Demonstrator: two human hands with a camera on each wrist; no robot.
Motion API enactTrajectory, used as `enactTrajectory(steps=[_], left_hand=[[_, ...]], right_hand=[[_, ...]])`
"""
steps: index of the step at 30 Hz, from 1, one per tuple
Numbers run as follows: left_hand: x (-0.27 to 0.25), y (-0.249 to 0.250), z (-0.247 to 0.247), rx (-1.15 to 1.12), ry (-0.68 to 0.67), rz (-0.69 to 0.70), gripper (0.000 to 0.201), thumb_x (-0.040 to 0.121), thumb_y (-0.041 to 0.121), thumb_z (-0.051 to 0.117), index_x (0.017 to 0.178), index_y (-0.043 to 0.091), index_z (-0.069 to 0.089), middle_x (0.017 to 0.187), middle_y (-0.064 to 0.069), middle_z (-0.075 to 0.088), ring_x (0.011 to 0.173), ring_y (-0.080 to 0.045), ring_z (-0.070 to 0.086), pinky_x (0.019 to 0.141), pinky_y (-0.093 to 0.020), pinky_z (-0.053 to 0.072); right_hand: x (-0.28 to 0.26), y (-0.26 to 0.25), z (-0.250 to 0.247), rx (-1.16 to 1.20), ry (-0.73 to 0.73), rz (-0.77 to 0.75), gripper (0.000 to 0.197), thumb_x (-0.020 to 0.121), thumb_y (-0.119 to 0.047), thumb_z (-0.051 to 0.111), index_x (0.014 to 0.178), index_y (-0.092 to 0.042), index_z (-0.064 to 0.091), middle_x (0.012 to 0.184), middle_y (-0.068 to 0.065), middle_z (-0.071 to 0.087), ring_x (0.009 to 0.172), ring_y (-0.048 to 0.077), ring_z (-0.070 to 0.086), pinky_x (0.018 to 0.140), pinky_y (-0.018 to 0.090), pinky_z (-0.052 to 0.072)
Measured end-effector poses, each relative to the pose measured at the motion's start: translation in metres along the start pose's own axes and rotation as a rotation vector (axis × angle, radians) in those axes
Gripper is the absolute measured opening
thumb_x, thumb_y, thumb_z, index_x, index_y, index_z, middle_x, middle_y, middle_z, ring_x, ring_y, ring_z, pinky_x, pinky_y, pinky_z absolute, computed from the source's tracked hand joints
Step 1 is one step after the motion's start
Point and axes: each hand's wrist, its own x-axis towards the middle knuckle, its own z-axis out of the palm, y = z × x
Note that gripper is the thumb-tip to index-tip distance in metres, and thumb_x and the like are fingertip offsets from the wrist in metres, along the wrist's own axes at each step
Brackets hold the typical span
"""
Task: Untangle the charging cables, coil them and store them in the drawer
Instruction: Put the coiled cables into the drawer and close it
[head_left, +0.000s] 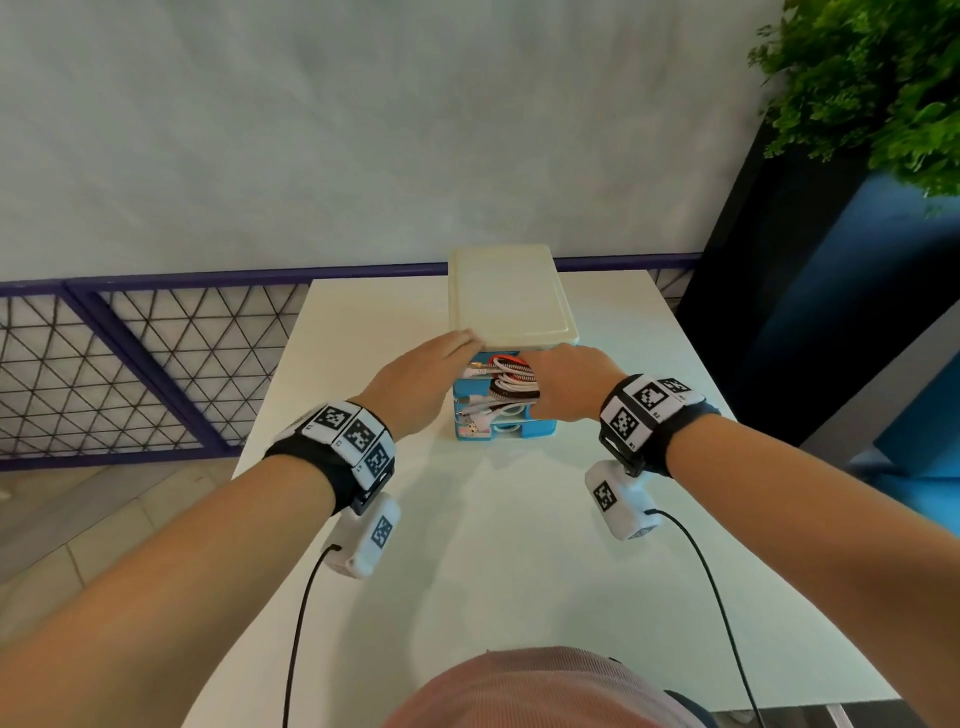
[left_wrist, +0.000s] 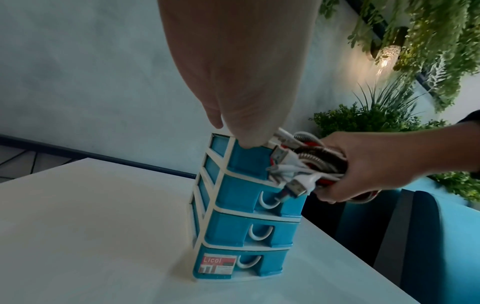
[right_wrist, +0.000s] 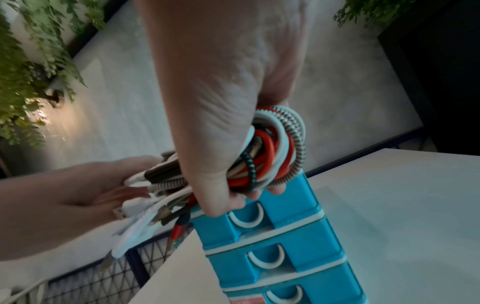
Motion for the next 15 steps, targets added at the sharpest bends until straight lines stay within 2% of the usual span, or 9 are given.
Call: enactTrajectory(steps=[2, 6, 8, 11, 13, 15], left_hand=[[0.0, -0.002, 0.001, 0.009, 0.011, 0.005, 0.072, 0.087, -0.011, 0.041, 0.15, 0.018, 0.021, 0.158, 0.003, 0.019, 0.143, -0.016, 0.024, 0.109, -0.028, 0.034], [0.005, -0.007, -0.002, -0.021, 0.017, -0.01, 0.072, 0.085, -0.012, 0.046, 0.147, 0.022, 0.031, 0.154, 0.005, 0.028, 0.138, -0.016, 0.031, 0.098, -0.029, 0.042], [0.009, -0.011, -0.002, -0.119, 0.011, -0.012, 0.06, 0.091, -0.007, 0.046, 0.144, 0.02, 0.038, 0.151, 0.001, 0.035, 0.136, -0.019, 0.035, 0.104, -0.028, 0.038], [0.016, -0.014, -0.008, -0.259, 0.013, -0.024, 0.041, 0.097, 0.003, 0.043, 0.136, 0.014, 0.05, 0.145, -0.005, 0.044, 0.132, -0.02, 0.041, 0.105, -0.02, 0.029], [0.019, -0.011, -0.014, -0.269, 0.021, -0.033, 0.033, 0.097, 0.009, 0.044, 0.127, 0.013, 0.058, 0.135, -0.005, 0.052, 0.123, -0.02, 0.048, 0.103, -0.023, 0.034], [0.019, -0.005, -0.016, -0.234, 0.009, -0.04, 0.023, 0.096, 0.011, 0.047, 0.112, 0.014, 0.063, 0.128, -0.004, 0.054, 0.116, -0.02, 0.051, 0.1, -0.031, 0.04]], right_hand=[[-0.004, -0.001, -0.004, 0.005, -0.014, -0.006, 0.044, 0.08, -0.035, 0.064, 0.119, -0.018, 0.053, 0.105, 0.004, 0.067, 0.087, 0.026, 0.062, 0.066, 0.03, 0.043], [-0.02, -0.004, -0.01, 0.014, -0.079, -0.049, 0.04, 0.079, -0.035, 0.065, 0.113, -0.018, 0.055, 0.102, 0.0, 0.065, 0.08, 0.02, 0.054, 0.069, 0.033, 0.05], [-0.026, -0.003, -0.019, 0.031, -0.108, -0.045, 0.039, 0.079, -0.036, 0.066, 0.112, -0.019, 0.055, 0.096, -0.002, 0.062, 0.078, 0.018, 0.053, 0.068, 0.032, 0.049], [-0.031, 0.0, -0.027, 0.025, -0.176, -0.031, 0.03, 0.077, -0.036, 0.067, 0.1, -0.022, 0.054, 0.084, -0.006, 0.059, 0.066, 0.013, 0.054, 0.056, 0.026, 0.042], [-0.033, 0.0, -0.026, -0.033, -0.201, -0.037, 0.03, 0.077, -0.037, 0.066, 0.1, -0.021, 0.054, 0.084, -0.005, 0.06, 0.066, 0.013, 0.053, 0.054, 0.025, 0.04], [-0.034, 0.0, -0.022, -0.08, -0.194, -0.036, 0.035, 0.078, -0.039, 0.065, 0.106, -0.021, 0.054, 0.09, -0.004, 0.059, 0.074, 0.017, 0.055, 0.059, 0.027, 0.041]])
